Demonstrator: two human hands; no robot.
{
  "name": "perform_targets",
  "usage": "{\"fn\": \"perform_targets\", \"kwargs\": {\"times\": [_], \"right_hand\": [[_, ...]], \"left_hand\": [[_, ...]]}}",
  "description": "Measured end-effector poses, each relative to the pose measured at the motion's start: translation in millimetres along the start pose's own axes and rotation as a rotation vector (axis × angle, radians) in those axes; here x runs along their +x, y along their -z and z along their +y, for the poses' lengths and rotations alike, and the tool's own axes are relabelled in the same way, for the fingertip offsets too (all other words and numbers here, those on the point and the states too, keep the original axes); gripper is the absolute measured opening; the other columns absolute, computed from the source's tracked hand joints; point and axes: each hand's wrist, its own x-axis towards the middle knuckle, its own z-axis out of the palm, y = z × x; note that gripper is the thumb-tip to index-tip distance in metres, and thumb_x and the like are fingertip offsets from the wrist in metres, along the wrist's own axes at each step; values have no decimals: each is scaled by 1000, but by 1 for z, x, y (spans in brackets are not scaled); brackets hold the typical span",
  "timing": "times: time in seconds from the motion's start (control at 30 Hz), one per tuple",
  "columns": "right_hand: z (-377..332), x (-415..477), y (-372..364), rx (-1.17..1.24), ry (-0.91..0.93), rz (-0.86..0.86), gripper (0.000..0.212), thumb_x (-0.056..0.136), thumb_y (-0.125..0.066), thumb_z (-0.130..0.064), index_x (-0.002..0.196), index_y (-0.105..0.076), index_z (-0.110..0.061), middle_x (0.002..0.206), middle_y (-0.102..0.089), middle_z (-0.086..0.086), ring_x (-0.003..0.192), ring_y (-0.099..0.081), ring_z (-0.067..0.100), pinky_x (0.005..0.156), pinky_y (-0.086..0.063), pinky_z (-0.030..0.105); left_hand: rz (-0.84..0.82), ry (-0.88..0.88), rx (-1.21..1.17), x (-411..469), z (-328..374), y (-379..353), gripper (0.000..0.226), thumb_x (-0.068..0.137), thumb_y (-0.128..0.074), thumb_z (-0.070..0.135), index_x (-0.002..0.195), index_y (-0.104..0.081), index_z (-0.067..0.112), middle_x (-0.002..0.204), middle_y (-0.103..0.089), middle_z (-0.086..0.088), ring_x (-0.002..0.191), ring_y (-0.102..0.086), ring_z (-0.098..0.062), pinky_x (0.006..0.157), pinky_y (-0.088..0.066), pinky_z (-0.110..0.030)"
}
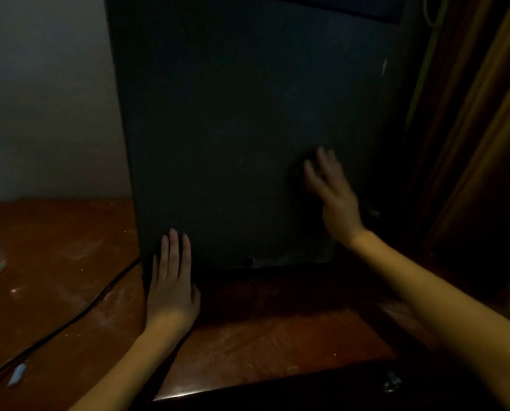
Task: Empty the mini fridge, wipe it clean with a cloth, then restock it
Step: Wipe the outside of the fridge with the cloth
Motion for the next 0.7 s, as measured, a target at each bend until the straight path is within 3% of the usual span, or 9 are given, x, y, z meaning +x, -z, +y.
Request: {"fn": "perform_targets", "kwargs": {"times": [0.1, 0.17, 0.23, 0.27, 0.37, 0.43, 0.47, 0.6, 0.7], "right_hand": [[12, -72, -9, -29, 411, -458, 48, 104, -34, -24, 151, -26, -23, 160, -16, 4, 149, -8, 21, 118, -22, 49], [35, -101, 4, -81, 568, -626, 78, 93, -54, -12, 155, -9, -30, 161, -9, -3, 149, -3, 17, 113, -31, 52], [55, -99, 22, -128, 507, -613, 104, 81, -70, -6, 155, -2, -31, 161, -4, -6, 149, -1, 16, 111, -27, 52], [62, -89, 29, -151, 482, -567, 102, 80, -71, -6, 154, -4, -31, 161, -2, -6, 147, -2, 17, 111, -23, 51], [67, -38, 37, -93, 247, -294, 57, 101, -41, -18, 153, -19, -26, 161, -8, -2, 147, -7, 15, 120, -15, 35], [57, -3, 37, 37, -87, -104, 50, 103, -35, -18, 152, -24, -22, 161, -8, -2, 148, -4, 6, 122, -9, 28], [53, 3, 35, -3, -144, -55, 55, 100, -37, -10, 152, -22, -21, 161, -4, -2, 148, -2, 7, 122, -8, 28], [60, -52, 27, -142, 100, -244, 78, 91, -43, -1, 154, -7, -31, 162, 7, -7, 150, 2, 18, 116, -17, 45], [61, -114, 17, -109, 436, -568, 65, 95, -38, -18, 154, -12, -29, 163, 2, -8, 149, 2, 14, 113, -23, 53]], "left_hand": [[7, 1, -2, 0, 0, -1, 107, 78, -69, 10, 153, 7, 11, 158, 25, -7, 146, 21, -20, 119, -9, -48], [-5, 2, 4, 0, -1, -1, 107, 79, -69, 11, 152, 9, 12, 157, 28, -6, 146, 23, -20, 119, -8, -48], [-5, 7, 11, 0, -1, -1, 107, 79, -69, 13, 152, 10, 11, 156, 31, -5, 145, 24, -19, 118, -7, -48], [-2, 8, 15, 1, -1, -2, 108, 79, -69, 13, 152, 10, 11, 155, 33, -5, 145, 25, -19, 118, -7, -48], [35, -3, 16, 1, -1, -3, 112, 75, -73, 10, 152, 7, 8, 157, 28, -7, 146, 21, -21, 117, -12, -50], [54, -11, 24, 1, -2, -4, 115, 71, -76, 9, 153, 5, 8, 158, 24, -8, 147, 19, -22, 116, -15, -52], [54, -13, 28, 0, -2, -5, 116, 71, -77, 9, 153, 5, 8, 159, 23, -8, 147, 18, -22, 116, -16, -52], [50, -18, 29, 0, -3, -5, 113, 73, -75, 10, 153, 5, 8, 159, 21, -9, 147, 18, -23, 116, -14, -52], [30, -16, 13, 0, -2, -5, 110, 76, -73, 11, 153, 7, 9, 158, 25, -8, 146, 21, -22, 117, -11, -50]]}}
